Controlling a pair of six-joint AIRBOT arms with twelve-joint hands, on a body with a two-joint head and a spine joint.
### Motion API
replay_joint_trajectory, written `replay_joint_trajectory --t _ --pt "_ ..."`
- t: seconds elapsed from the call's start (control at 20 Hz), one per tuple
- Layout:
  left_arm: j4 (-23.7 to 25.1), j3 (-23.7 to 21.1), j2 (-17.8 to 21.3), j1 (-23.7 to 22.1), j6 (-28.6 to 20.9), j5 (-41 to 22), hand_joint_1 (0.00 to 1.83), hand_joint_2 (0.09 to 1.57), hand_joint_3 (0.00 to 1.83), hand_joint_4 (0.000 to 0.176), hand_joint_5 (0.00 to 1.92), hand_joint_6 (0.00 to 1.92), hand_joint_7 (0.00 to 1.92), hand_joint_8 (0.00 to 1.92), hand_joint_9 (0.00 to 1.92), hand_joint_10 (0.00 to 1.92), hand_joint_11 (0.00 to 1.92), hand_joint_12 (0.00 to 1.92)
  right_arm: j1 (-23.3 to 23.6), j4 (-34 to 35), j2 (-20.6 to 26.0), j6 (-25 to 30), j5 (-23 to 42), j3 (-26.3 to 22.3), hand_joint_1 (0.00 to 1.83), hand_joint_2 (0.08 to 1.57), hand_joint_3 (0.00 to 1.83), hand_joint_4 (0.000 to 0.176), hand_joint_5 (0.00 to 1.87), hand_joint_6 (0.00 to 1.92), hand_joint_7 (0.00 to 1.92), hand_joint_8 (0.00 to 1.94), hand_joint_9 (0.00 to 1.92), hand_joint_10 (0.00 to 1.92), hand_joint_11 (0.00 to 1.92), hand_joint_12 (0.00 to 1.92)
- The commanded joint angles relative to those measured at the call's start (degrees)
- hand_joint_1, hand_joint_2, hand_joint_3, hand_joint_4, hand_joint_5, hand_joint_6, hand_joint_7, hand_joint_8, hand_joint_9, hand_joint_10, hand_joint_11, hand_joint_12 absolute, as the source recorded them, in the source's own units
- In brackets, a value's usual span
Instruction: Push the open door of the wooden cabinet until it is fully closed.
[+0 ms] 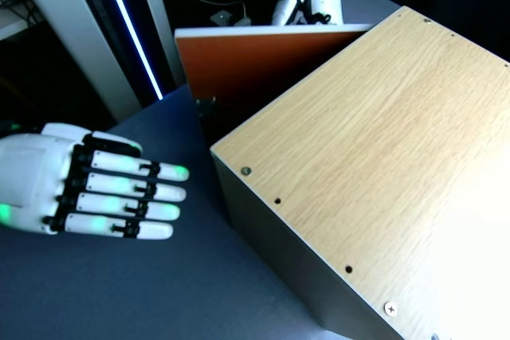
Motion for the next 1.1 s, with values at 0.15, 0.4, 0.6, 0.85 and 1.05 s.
replay_joint_trajectory --t 0.15,0.4,0.6,0.85,1.05 --pt "-0.7 1.3 -1.5 -2.5 -0.3 -5.8 0.0 1.48 0.0 0.0 0.16 0.01 0.19 0.0 0.17 0.01 0.14 0.03 0.3 1.6 0.0 0.4 7.2 0.3 0.51 1.39 0.0 0.0 0.4 0.0 0.36 0.0 0.28 0.0 0.07 0.33" --pt "0.4 3.0 -3.4 -5.6 -0.3 -3.7 0.0 1.48 0.0 0.0 0.14 0.0 0.14 0.0 0.13 0.0 0.12 0.01 0.3 1.6 -0.1 0.4 7.2 0.3 0.55 1.4 0.0 0.0 0.4 0.0 0.38 0.0 0.29 0.0 0.01 0.48" --pt "0.3 4.1 -4.4 -6.9 -0.3 -3.5 0.0 1.48 0.0 0.0 0.09 0.0 0.1 0.0 0.1 0.0 0.15 0.03 0.3 1.6 -0.1 0.4 7.2 0.3 0.57 1.39 0.0 0.0 0.4 0.0 0.38 0.0 0.3 0.0 0.05 0.42" --pt "-1.2 4.6 -4.5 -7.3 -0.3 -4.0 0.0 1.48 0.0 0.007 0.09 0.01 0.11 0.01 0.12 0.01 0.11 0.02 0.3 1.6 -0.1 0.4 7.2 0.3 0.54 1.39 0.0 0.0 0.4 0.0 0.38 0.0 0.29 0.0 0.05 0.4" --pt "-1.6 3.4 -3.6 -6.6 -0.3 -6.3 0.0 1.48 0.0 0.003 0.1 0.01 0.11 0.0 0.12 0.01 0.12 0.03 0.3 1.6 -0.2 0.4 7.2 0.3 0.53 1.4 0.0 0.0 0.4 0.0 0.38 0.0 0.3 0.01 0.06 0.39"
